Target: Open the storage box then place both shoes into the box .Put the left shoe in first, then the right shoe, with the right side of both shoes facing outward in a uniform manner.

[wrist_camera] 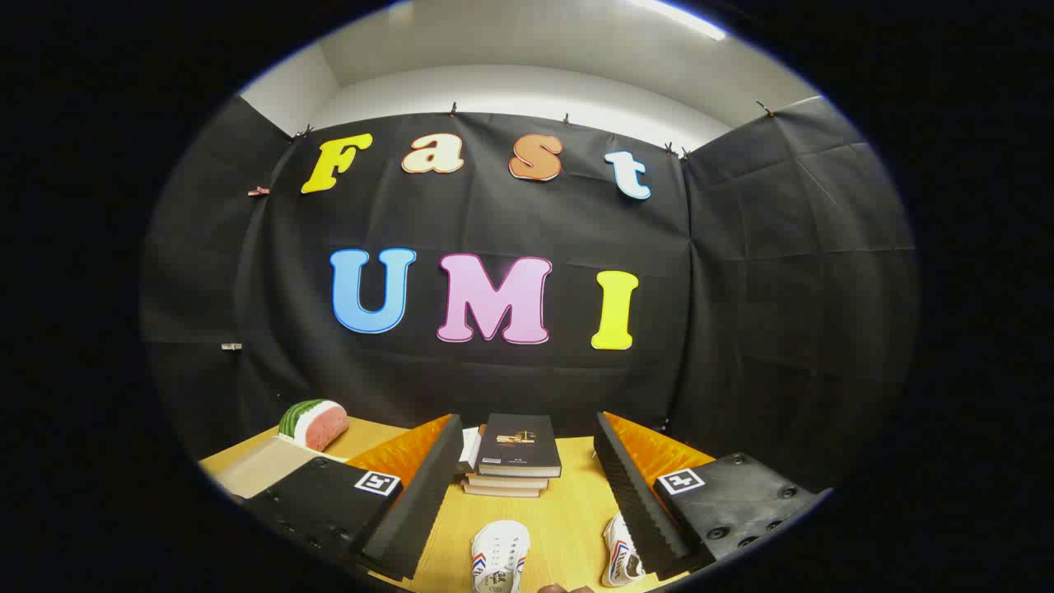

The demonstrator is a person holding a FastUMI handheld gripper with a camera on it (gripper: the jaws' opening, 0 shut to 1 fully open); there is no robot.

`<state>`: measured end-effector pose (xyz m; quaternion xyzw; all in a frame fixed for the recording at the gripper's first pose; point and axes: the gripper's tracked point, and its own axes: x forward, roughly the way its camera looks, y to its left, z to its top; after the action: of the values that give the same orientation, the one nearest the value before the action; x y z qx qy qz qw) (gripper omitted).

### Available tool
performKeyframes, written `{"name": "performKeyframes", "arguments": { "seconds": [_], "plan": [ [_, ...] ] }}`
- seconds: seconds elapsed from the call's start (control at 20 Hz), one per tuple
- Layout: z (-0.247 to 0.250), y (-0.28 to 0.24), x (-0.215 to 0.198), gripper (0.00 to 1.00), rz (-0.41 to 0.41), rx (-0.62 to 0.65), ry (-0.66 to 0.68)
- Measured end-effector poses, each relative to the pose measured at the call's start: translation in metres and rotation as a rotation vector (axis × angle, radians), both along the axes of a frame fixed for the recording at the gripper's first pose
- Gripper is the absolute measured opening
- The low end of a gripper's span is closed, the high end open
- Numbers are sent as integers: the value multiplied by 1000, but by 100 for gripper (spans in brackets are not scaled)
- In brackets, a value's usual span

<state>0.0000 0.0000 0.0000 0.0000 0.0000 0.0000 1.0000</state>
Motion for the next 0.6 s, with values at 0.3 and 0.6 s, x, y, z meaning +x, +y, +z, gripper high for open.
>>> {"name": "performKeyframes", "arguments": {
  "seconds": [0.3,0.6],
  "plan": [
    [-6,12,-11,97,40,-16,-8],
    [-8,29,-17,97,69,2,3]
  ]
}}
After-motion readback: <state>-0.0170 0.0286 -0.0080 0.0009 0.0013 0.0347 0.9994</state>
